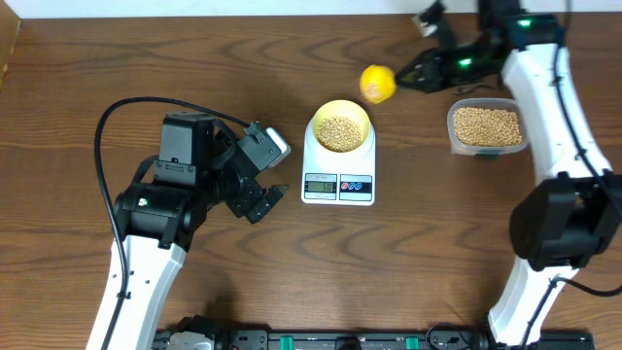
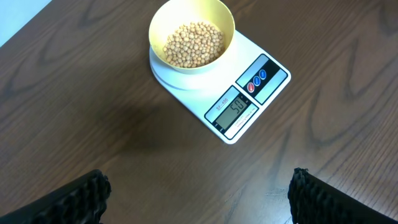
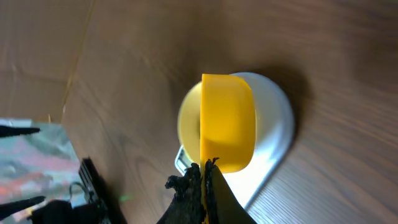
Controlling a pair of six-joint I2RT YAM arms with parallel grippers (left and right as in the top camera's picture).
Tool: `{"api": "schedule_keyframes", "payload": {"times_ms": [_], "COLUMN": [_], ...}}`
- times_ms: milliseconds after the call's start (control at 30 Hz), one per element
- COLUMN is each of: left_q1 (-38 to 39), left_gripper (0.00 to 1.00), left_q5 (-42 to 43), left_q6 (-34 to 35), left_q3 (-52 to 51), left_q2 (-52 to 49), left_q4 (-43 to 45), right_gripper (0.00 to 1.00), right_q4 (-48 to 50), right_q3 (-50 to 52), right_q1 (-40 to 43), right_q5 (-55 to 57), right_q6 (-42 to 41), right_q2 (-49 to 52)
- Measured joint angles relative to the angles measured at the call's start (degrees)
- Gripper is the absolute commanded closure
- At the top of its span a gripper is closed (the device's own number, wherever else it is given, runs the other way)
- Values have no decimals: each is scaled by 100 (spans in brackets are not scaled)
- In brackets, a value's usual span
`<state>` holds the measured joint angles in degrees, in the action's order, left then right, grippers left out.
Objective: Scoop item into bowl and weigh 50g on scale
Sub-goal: 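Move the empty scoop back right to the soybean tub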
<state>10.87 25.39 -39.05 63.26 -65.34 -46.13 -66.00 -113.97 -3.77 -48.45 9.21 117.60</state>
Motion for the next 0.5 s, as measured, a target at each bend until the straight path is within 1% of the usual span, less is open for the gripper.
{"api": "schedule_keyframes", "payload": {"times_ms": [367,500], "left_q1": [0,0], "left_gripper": [6,6], "left_q5": [0,0], "left_q6": [0,0], "left_q3": [0,0], "left_q2": [0,0], "left_q4": [0,0], "right_gripper": [99,99], "right_q4": [-695,-942], "right_q3": [-35,-55], "right_q1": [1768,2221], "right_q5": [-85,173], "right_q6": [76,247], "right_q2": [-573,-640]}}
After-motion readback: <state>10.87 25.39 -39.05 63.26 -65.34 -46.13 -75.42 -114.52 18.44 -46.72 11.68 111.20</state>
